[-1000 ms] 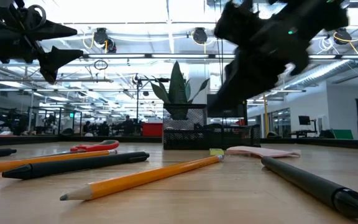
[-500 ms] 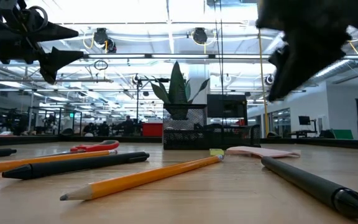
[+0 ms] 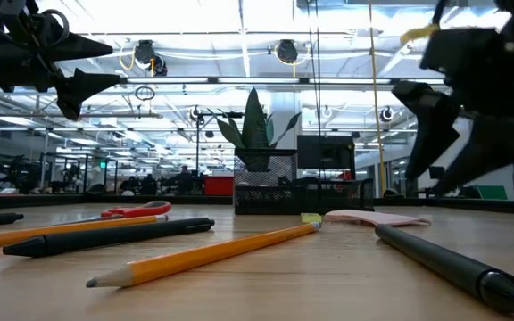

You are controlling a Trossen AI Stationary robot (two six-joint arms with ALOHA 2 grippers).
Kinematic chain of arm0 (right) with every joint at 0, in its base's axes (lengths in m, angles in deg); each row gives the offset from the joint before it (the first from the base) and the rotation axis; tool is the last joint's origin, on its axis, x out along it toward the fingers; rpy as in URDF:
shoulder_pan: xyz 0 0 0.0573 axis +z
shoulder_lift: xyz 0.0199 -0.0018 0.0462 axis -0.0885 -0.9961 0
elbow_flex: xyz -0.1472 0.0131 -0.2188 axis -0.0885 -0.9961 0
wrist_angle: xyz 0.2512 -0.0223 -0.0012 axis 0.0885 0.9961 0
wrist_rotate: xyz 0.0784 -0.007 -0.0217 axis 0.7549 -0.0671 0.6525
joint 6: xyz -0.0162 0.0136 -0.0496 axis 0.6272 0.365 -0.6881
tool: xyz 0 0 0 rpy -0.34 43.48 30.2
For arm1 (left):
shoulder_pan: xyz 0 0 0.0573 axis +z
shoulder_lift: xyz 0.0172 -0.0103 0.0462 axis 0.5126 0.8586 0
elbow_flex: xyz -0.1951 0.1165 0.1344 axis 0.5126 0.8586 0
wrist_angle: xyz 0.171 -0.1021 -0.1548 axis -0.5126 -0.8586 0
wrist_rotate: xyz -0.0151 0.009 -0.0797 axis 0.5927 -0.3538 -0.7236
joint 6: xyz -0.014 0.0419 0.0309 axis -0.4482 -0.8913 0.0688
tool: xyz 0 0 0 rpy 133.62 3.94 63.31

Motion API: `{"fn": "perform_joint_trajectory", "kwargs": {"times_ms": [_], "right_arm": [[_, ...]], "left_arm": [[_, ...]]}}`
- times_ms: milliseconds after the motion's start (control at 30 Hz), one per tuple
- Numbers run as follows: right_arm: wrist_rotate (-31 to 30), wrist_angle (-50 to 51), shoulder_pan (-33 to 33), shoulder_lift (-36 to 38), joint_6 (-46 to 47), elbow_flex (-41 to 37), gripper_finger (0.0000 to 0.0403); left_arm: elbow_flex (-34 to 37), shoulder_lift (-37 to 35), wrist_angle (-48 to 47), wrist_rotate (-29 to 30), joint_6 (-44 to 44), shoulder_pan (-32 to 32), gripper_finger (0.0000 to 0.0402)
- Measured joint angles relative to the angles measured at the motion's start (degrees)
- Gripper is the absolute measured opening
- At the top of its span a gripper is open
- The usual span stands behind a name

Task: Pick and place office supplies into organizer
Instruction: Put the pink sticky notes into the black desk organizer

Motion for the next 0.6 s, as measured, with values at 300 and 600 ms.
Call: {"fn": "perform_joint_trajectory", "kwargs": {"times_ms": [300,600], "right_arm": [[-0.45,-6.03,0.00,-0.18,-1.81,-6.08,0.0146],[-3.30,-12.05,-0.02,-3.99,-5.31,-6.37,0.0146]], "left_arm": [[0.00,0.00,0.02,1.07,0.13,0.02,0.0255],[-0.01,0.00,-0.36,1.08,0.52,0.01,0.0255]]}}
